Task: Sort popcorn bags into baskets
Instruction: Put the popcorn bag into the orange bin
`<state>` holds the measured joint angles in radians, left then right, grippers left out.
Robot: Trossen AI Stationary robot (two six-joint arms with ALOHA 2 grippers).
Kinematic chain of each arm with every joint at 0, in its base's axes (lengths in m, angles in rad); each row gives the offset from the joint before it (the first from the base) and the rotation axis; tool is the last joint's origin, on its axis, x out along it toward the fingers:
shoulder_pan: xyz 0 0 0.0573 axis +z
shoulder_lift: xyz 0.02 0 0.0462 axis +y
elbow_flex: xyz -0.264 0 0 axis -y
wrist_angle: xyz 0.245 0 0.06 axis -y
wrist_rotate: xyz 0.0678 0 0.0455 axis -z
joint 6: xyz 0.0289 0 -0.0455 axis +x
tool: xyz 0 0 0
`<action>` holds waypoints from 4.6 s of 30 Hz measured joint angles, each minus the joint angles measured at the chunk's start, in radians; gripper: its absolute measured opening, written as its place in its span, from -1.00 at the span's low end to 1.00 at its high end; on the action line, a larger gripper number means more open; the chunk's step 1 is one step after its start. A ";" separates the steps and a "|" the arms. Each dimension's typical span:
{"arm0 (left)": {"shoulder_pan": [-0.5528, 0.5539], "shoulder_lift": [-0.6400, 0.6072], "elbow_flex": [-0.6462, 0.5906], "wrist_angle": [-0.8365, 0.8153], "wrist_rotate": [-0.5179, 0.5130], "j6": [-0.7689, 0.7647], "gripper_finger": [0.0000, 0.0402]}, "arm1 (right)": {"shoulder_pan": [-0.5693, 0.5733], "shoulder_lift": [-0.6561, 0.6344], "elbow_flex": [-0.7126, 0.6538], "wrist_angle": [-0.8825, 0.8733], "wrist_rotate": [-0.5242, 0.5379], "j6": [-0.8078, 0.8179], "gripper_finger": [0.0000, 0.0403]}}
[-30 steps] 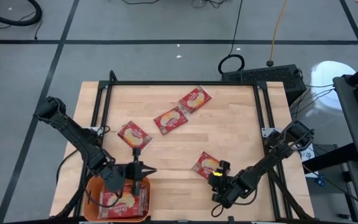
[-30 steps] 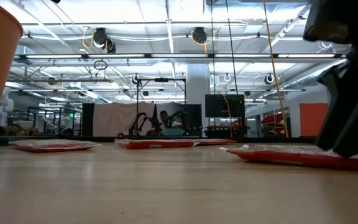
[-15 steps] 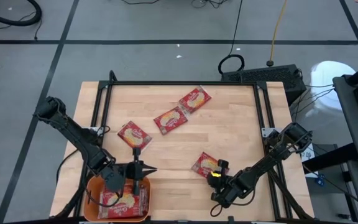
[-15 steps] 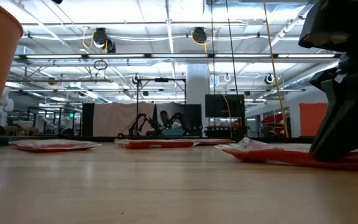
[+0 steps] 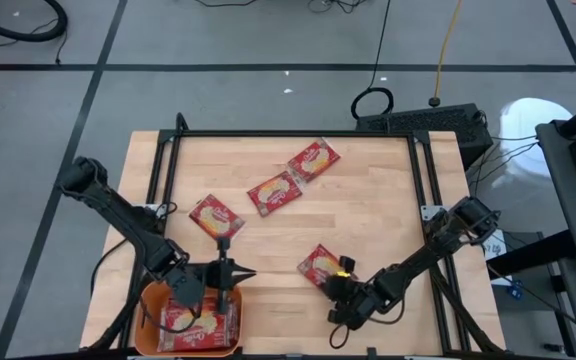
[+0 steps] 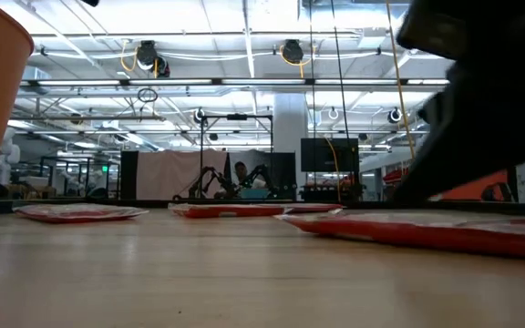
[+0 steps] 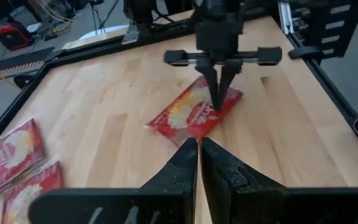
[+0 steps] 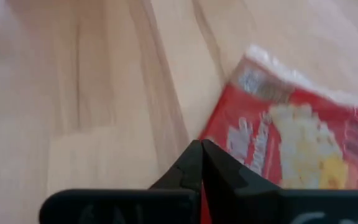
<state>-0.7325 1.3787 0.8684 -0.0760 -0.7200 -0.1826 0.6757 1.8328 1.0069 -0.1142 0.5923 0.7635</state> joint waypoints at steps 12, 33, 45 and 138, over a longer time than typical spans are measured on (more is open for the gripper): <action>0.040 0.128 0.000 0.122 0.091 0.068 -0.64 | -0.010 -0.001 0.028 0.084 -0.017 -0.019 -0.99; 0.056 0.127 0.000 0.133 0.077 0.049 -0.56 | 0.193 -0.003 0.090 -0.308 0.018 -0.137 -0.13; 0.061 0.127 0.000 0.132 0.077 0.050 -0.56 | 0.157 -0.004 -0.034 -0.121 -0.016 -0.234 -0.49; 0.267 0.199 -0.001 0.137 0.244 0.548 0.24 | -0.141 -0.092 -0.070 0.461 0.194 -0.520 -1.00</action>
<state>-0.4659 1.5776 0.8677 0.0610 -0.4763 0.3653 0.5350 1.7408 0.9371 0.3465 0.7861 0.2437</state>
